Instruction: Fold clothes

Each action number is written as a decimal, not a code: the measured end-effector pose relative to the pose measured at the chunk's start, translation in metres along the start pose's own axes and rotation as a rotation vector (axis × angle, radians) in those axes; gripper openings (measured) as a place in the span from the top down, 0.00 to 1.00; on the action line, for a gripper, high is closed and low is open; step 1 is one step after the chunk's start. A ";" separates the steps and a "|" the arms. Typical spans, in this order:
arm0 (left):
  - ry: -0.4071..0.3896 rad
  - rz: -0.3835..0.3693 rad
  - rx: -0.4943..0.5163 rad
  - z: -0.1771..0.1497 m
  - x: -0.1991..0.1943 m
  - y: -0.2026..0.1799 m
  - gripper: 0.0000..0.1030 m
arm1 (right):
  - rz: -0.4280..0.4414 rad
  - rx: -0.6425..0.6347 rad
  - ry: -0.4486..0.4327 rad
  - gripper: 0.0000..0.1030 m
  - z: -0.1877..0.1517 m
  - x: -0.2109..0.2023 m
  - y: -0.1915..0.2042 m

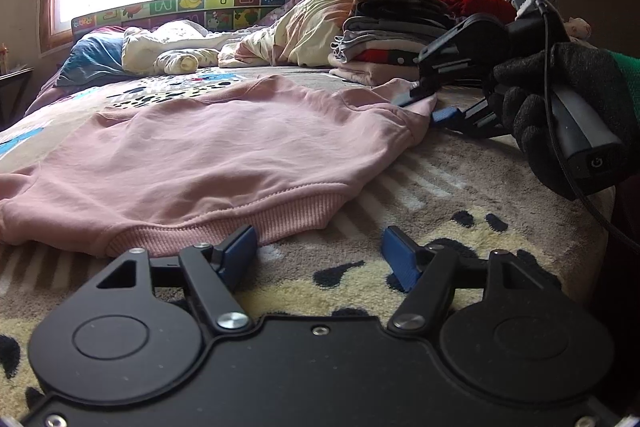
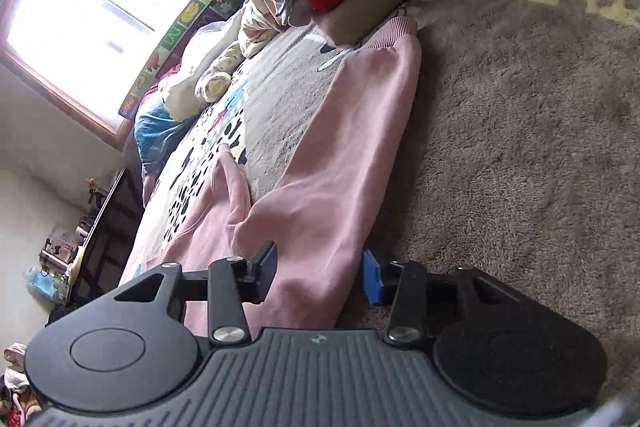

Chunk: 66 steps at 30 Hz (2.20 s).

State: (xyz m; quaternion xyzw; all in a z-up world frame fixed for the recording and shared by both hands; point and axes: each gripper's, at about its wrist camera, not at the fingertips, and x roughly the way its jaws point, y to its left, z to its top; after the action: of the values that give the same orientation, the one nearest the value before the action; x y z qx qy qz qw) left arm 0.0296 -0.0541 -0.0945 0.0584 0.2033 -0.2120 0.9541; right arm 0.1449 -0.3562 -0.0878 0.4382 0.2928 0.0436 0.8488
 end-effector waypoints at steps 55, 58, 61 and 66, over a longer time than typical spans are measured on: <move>-0.014 -0.064 -0.016 -0.002 -0.002 0.006 0.25 | -0.435 -0.262 -0.218 0.69 0.156 0.004 -0.028; -0.014 -0.062 -0.015 -0.002 -0.002 0.005 0.25 | -0.403 -0.477 -0.281 0.67 0.134 0.001 0.014; -0.015 -0.062 -0.014 -0.002 -0.002 0.005 0.24 | -0.212 -0.738 -0.162 0.67 0.094 0.006 0.060; -0.015 -0.061 -0.012 -0.003 -0.002 0.005 0.24 | -0.037 -0.986 0.120 0.70 0.035 0.041 0.078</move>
State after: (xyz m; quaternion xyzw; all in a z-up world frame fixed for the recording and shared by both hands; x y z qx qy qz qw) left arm 0.0295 -0.0479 -0.0959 0.0449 0.1993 -0.2404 0.9489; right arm 0.2118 -0.3197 -0.0308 -0.0240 0.2933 0.1868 0.9373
